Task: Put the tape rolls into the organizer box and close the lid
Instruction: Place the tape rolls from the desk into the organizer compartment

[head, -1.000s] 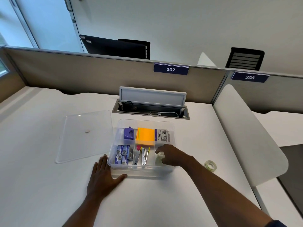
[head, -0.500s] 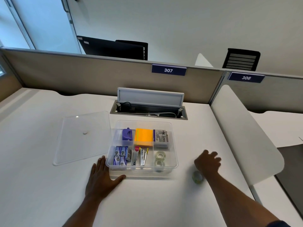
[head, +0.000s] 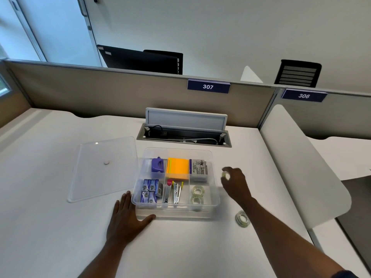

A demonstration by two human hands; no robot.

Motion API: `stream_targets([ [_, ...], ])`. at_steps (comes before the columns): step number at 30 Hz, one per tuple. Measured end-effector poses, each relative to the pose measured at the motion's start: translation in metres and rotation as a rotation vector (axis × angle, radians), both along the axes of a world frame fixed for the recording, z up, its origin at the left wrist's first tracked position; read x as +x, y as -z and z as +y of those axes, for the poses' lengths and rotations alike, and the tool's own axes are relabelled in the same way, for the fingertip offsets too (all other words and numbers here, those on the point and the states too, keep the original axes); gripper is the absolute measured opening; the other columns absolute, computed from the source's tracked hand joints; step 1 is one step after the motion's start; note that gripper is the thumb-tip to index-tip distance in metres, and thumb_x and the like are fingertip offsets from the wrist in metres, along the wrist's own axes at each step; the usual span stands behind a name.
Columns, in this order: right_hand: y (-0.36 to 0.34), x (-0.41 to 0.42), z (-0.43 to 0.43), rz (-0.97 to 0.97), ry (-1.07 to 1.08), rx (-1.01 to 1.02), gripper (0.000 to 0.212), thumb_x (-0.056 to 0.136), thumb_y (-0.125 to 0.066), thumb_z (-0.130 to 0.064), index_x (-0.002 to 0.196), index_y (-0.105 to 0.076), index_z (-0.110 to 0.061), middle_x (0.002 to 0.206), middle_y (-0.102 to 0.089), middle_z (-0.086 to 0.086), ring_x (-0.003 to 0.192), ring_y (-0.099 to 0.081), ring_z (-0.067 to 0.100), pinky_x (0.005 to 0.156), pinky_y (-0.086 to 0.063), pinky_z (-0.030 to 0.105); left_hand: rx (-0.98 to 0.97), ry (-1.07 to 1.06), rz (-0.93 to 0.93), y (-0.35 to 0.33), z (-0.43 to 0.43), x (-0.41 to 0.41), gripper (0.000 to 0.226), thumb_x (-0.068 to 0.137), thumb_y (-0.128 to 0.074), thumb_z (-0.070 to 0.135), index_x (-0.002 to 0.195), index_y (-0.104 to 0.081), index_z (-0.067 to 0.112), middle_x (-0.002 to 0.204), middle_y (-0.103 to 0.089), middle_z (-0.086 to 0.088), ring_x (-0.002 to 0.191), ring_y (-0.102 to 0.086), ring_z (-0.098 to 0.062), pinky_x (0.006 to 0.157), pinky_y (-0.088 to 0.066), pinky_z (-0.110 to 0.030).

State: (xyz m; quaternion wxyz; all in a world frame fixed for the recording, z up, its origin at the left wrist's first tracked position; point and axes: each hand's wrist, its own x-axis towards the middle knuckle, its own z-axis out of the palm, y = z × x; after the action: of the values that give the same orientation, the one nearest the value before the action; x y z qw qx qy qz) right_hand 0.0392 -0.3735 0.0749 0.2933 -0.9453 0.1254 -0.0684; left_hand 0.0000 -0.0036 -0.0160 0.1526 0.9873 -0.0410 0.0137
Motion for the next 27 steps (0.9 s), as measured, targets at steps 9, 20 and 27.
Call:
stream_targets([
  [9,-0.013,0.012,0.038,0.131,-0.387,-0.071,0.038,0.083,-0.062,-0.013,0.12,-0.059,-0.011,0.118,-0.058,0.018,0.111,-0.055,0.03,0.097,-0.041,0.029,-0.01,-0.009,0.012,0.0,0.0,0.0,0.115,0.065,-0.032,0.09,0.149,-0.02,0.011,0.156,-0.024,-0.009,0.147,-0.014,-0.021,0.121,-0.012,-0.04],
  [20,-0.006,0.005,0.033,-0.089,-0.089,-0.161,0.035,0.082,-0.058,-0.009,0.117,-0.058,-0.002,0.115,-0.058,0.019,0.103,-0.058,0.035,0.086,-0.051,0.039,-0.043,-0.016,0.011,-0.001,-0.002,-0.001,0.117,0.065,-0.036,0.089,0.149,-0.019,0.01,0.157,-0.023,-0.01,0.147,-0.014,-0.021,0.121,-0.01,-0.039],
  [27,0.0,-0.025,-0.006,0.505,0.381,-0.132,0.04,0.075,-0.053,-0.024,0.111,-0.055,-0.008,0.121,-0.053,0.017,0.113,-0.053,0.039,0.096,-0.046,0.043,-0.041,-0.011,-0.004,-0.001,-0.002,-0.001,0.114,0.065,-0.038,0.087,0.148,-0.024,0.01,0.155,-0.027,-0.011,0.146,-0.017,-0.022,0.121,-0.012,-0.04],
])
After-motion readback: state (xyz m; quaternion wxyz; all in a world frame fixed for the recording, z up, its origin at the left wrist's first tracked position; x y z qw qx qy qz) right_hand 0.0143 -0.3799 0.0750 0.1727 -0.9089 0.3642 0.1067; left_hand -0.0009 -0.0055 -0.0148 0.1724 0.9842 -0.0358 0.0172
